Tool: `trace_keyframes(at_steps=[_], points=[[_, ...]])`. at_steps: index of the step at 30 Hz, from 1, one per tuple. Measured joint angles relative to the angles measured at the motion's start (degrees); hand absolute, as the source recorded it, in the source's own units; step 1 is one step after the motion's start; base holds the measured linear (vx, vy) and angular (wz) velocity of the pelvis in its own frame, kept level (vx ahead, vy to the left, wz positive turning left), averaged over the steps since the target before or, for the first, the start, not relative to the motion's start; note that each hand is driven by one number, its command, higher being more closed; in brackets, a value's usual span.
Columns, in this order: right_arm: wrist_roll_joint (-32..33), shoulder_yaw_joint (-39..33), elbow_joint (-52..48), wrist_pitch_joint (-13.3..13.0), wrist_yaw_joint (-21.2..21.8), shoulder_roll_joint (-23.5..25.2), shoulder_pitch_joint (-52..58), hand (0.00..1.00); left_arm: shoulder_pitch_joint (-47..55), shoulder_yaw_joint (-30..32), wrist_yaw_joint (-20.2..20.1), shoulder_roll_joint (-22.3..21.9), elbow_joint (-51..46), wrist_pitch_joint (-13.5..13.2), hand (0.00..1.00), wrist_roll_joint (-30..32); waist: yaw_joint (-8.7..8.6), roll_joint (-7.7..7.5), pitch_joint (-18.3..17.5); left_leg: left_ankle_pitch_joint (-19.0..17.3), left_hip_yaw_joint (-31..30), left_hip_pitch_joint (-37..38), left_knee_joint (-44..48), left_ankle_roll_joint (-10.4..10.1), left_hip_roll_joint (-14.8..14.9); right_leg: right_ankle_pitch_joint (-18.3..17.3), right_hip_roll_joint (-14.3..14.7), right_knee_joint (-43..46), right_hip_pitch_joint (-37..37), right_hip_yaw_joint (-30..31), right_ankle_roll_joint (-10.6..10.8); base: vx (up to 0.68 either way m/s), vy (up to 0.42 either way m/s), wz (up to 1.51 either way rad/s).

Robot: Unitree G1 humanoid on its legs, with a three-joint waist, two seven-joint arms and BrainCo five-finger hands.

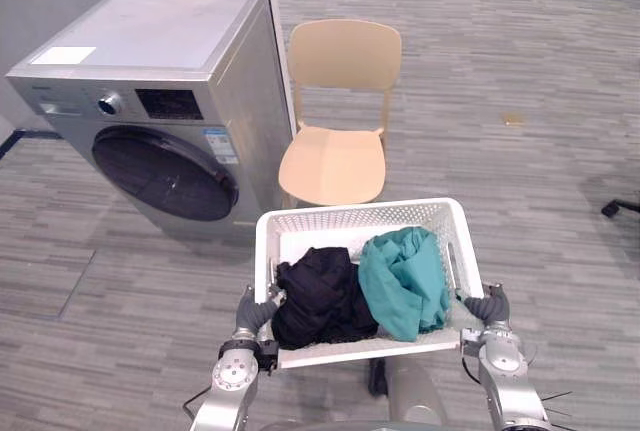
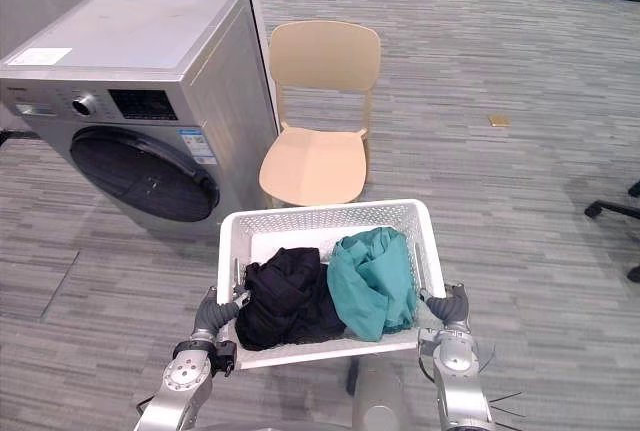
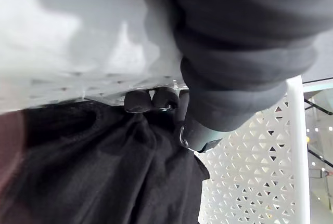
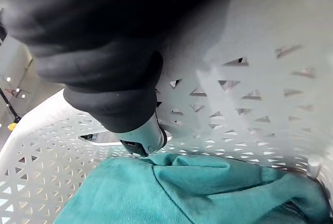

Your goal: Pick up the laundry basket with both hands and put the clothes into the washing machine.

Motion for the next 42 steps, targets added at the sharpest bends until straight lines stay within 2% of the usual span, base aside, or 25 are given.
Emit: trace_keyframes(at_steps=[1,4,5,6,7,8,9,11,12,14,15,16,17,18,21,23,24,26,28,30,32,34,36,41,42], points=[[-0.44,-0.42,-0.2,0.05,0.03,-0.08,-0.33,1.0,-0.94,-0.35,-0.09,-0.33,0.62,0.13,1.0,0.02,0.48,0.21,-0.07,2.97,-0.72,0.07,0.09,-3.82,0.2,-3.04,-0.49,3.03,-0.63,0.12,-0.81,0.52,-0.117,0.06],[-0.37,-1.63,-1.12,0.15,-0.01,0.24,0.92,1.0,-1.66,-1.17,-0.08,-0.85,0.8,0.05,1.0,0.17,-0.08,0.4,0.02,9.03,-3.84,-3.4,13.54,-3.95,2.25,-9.08,-1.05,4.57,4.6,-2.64,-0.73,0.43,-0.15,0.35],[-0.37,-1.42,-4.23,0.15,-0.01,0.28,2.68,1.0,-0.92,-1.01,-0.09,-0.97,0.43,-0.07,1.0,0.15,0.39,1.29,0.18,19.96,-4.43,-10.58,31.64,-3.29,6.72,-11.02,1.03,1.24,10.82,-3.8,-2.07,0.51,-0.168,0.19],[-0.37,-1.16,-5.2,0.14,-0.03,0.26,3.22,1.0,-0.48,-0.95,-0.08,-0.94,0.21,-0.23,1.0,0.11,1.2,0.9,0.43,22.1,-4.3,-12.95,37.78,-3.06,8.29,-11.43,1.72,-0.28,12.91,-3.89,-2.59,0.5,-0.143,0.08],[-0.37,-1.1,-5.85,0.14,-0.13,0.28,3.4,1.0,-0.23,-0.99,-0.09,-0.85,0.06,-0.57,1.0,0.04,1.38,0.93,0.47,21.09,-4.29,-15.46,43.8,-2.59,10.32,-11.79,2.5,-1.62,14.82,-4.23,-3.05,0.4,-0.096,-0.02],[-0.37,-1.12,-6.76,0.14,-0.39,0.31,3.35,1.0,-0.3,-1.02,-0.08,-0.88,-0.08,-1.2,1.0,-0.04,2.0,1.3,0.23,16.56,-3.66,-21.57,53.79,0.27,13.37,-12.54,3.62,-4.61,19.15,-4.3,-3.75,0.31,-0.07,-0.02],[-0.37,-1.13,-7.07,0.14,-0.49,0.31,3.38,1.0,-0.34,-1.02,-0.08,-0.86,-0.18,-1.28,1.0,-0.05,2.35,0.45,0.67,14.87,-3.13,-23.38,54.93,0.71,13.65,-12.76,3.61,-5.53,20.49,-3.99,-3.78,0.39,-0.055,-0.1],[-0.33,-1.15,-7.59,0.13,-0.61,0.26,3.18,1.0,-0.39,-1.02,-0.08,-0.87,-0.27,-1.4,1.0,-0.1,3.03,0.05,0.68,9.6,-1.01,-27.28,51.58,1.22,13.27,-13.0,2.82,-8.34,23.93,-3.01,-3.45,0.36,0.025,-0.19],[0.01,-1.25,-7.52,0.14,-0.78,0.24,3.25,1.0,-0.59,-1.03,-0.11,-0.94,-0.28,-1.38,1.0,-0.09,3.32,-0.01,0.71,6.64,-0.18,-29.72,43.38,0.86,11.52,-13.6,1.46,-8.94,25.55,-2.49,-2.34,0.35,0.099,-0.18],[0.08,-1.48,-7.42,0.14,-0.85,0.2,3.26,1.0,-0.69,-1.06,-0.11,-1.05,-0.28,-1.33,1.0,-0.08,3.71,-0.25,0.86,5.96,-0.67,-30.71,29.94,0.39,7.82,-14.83,-1.03,-8.82,26.66,-1.41,-0.15,0.41,0.214,-0.18],[0.12,-1.65,-7.05,0.14,-0.85,-0.1,3.32,1.0,-0.68,-1.18,-0.14,-1.54,-0.31,-1.32,1.0,-0.07,3.67,0.33,0.7,8.94,-3.6,-29.71,15.16,-2.67,4.36,-16.33,-2.22,-8.31,27.57,-0.74,2.66,0.41,0.287,-0.18],[0.14,-1.67,-7.05,0.13,-0.86,-0.49,3.41,1.0,-0.58,-1.24,-0.13,-1.83,-0.4,-1.32,1.0,-0.06,3.75,1.38,0.58,12.44,-5.18,-28.57,8.63,-3.84,4.15,-17.15,-1.68,-7.96,27.75,-0.14,4.23,0.32,0.26,-0.13],[0.3,-1.64,-4.92,0.0,-0.9,0.14,2.47,1.0,-1.14,-1.03,-0.05,-1.15,0.5,-1.24,1.0,-0.05,3.71,0.51,0.74,13.21,-4.47,-27.14,7.45,-0.46,2.88,-18.08,-2.82,-7.54,28.48,1.14,5.69,0.24,0.202,-0.05],[0.51,-1.61,-3.66,0.02,-0.92,1.28,2.66,1.0,-1.03,-1.08,-0.05,0.09,0.37,-1.06,1.0,-0.04,3.46,-1.54,0.09,12.91,-4.16,-26.03,5.74,0.01,0.53,-17.71,-4.46,-8.84,28.73,3.39,5.95,0.24,0.189,0.02],[0.62,-1.48,-3.16,0.02,-0.68,1.43,2.35,1.0,-0.72,-1.07,-0.07,0.44,0.37,-0.93,1.0,-0.05,3.79,-2.82,0.03,9.62,-1.96,-26.29,8.32,2.54,-0.84,-17.61,-6.56,-8.83,28.94,5.68,6.46,0.29,0.194,-0.19],[0.57,-1.19,-0.67,-0.01,-0.42,1.26,1.53,1.0,-0.4,-1.1,-0.07,0.56,0.38,-0.67,1.0,-0.03,3.73,-2.72,0.06,6.21,-0.03,-23.82,9.15,2.95,-1.02,-17.82,-7.62,-2.56,27.4,8.26,7.38,0.26,0.197,-0.57],[0.41,-1.17,0.73,0.0,-0.34,1.35,1.14,1.0,-0.14,-1.14,-0.1,0.8,0.39,-0.52,1.0,-0.02,3.59,-2.79,0.11,5.2,1.47,-21.43,8.43,3.37,-1.17,-17.81,-8.66,6.97,23.45,9.35,11.52,0.19,0.146,-0.58],[-0.18,-1.0,1.66,-0.01,-0.29,1.72,0.86,1.0,0.21,-1.13,-0.05,1.22,0.41,-0.32,1.0,-0.02,2.06,-3.18,0.19,4.06,3.33,-18.17,7.26,4.22,-1.89,-17.05,-10.77,23.58,15.51,9.82,14.7,0.19,0.123,-0.38],[-0.47,-0.5,2.1,0.0,-0.3,1.84,0.84,1.0,0.2,-1.12,0.1,1.74,0.41,0.04,1.0,-0.01,0.72,-3.4,0.26,4.01,3.72,-15.94,5.47,4.21,-2.46,-19.28,-11.27,27.51,10.78,8.31,11.37,0.17,0.053,-0.1],[-0.49,-0.34,2.61,-0.01,-0.38,1.84,0.84,1.0,-0.15,-1.15,0.23,1.93,0.42,0.06,1.0,-0.02,0.2,-3.51,0.2,3.67,3.9,-15.44,5.2,3.61,-2.42,-20.49,-9.82,22.55,7.15,7.03,9.17,0.17,-0.025,-0.01],[-0.48,-0.22,3.41,-0.01,-0.68,1.83,0.85,1.0,-0.7,-1.22,0.32,2.13,0.95,0.07,1.0,0.05,0.28,-4.65,0.06,2.78,3.46,-15.72,6.87,2.18,-3.04,-17.15,-7.65,10.88,7.08,8.41,8.14,0.13,-0.088,0.05],[-0.47,-0.25,4.29,0.01,-1.01,0.57,0.71,1.0,-1.01,-1.55,0.52,0.4,2.71,0.44,1.0,0.05,0.49,-1.98,-0.47,2.68,2.02,-15.86,7.03,1.64,-0.92,-15.75,-5.56,6.7,9.55,7.57,7.37,0.16,-0.128,-0.07],[-0.46,-0.25,4.39,0.0,-1.34,0.59,0.95,1.0,-0.97,-1.7,0.98,0.24,3.3,0.47,1.0,0.04,0.54,-0.98,-1.18,3.15,1.8,-15.07,5.06,0.86,0.33,-14.68,-3.88,3.68,10.79,7.05,6.62,0.14,-0.111,-0.15],[0.24,-0.54,5.98,-0.05,-1.6,0.53,-0.19,1.0,-5.74,-1.89,1.46,0.77,8.13,0.41,1.0,-0.01,0.68,-1.29,-0.99,3.98,1.08,-17.72,2.92,-0.32,1.0,-12.72,-2.54,0.6,9.52,6.4,6.12,0.01,-0.038,0.02],[1.15,-0.49,7.12,-0.05,-2.08,0.59,-2.41,1.0,-8.5,-2.04,2.04,1.39,9.65,0.39,1.0,-0.06,0.73,-2.12,0.56,4.05,1.06,-20.8,5.47,-0.25,1.18,-12.18,-2.54,1.73,6.92,6.4,6.02,-0.03,-0.005,0.04]])
